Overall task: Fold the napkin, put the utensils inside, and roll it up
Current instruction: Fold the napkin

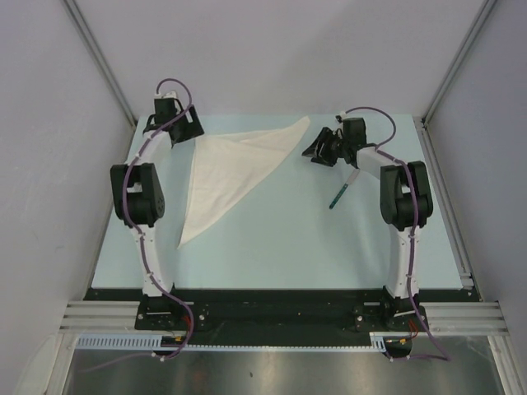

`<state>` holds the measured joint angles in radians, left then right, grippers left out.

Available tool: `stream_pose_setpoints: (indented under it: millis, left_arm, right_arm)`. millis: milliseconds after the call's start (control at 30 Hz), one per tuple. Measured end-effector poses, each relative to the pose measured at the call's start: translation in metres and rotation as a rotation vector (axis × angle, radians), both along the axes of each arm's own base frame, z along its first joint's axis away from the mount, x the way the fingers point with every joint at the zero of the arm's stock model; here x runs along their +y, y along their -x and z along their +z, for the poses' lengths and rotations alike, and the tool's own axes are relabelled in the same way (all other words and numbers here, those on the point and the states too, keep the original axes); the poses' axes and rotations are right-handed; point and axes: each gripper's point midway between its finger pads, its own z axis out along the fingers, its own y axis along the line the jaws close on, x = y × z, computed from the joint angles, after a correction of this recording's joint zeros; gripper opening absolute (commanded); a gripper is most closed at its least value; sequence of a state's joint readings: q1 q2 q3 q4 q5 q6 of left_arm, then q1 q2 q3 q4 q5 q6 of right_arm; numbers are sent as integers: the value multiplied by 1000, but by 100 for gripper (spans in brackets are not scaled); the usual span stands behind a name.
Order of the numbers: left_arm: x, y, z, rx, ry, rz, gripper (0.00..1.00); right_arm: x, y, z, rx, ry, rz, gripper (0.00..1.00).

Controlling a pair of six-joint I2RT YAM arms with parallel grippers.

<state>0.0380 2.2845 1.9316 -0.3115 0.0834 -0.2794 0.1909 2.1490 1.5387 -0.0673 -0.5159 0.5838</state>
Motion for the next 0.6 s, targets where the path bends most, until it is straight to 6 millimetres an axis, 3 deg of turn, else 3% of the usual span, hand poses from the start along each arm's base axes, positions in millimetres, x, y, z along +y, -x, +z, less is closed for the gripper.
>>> stream_pose_setpoints:
  millis: [133,267,367,433,600]
  left_arm:
    - [-24,34,32,-58,42,-17,93]
    - [-60,72,44,-107,113,-66,93]
    - [-81,96,32,-95,162,-100,93]
    - [-90,113,13,-58,197,-112,93]
    - [-97,149,-27,40,253,-105,93]
  right_arm:
    - [-8,-45,-9,-37,-65,-55,54]
    - [-8,-75,-22,-50,-113,-90,53]
    - [-4,-88,-36,-34,-140,-109,53]
    - [0,-99,-37,-38,-173,-114,52]
    - [7,-121,-37,-56,-196,-135,51]
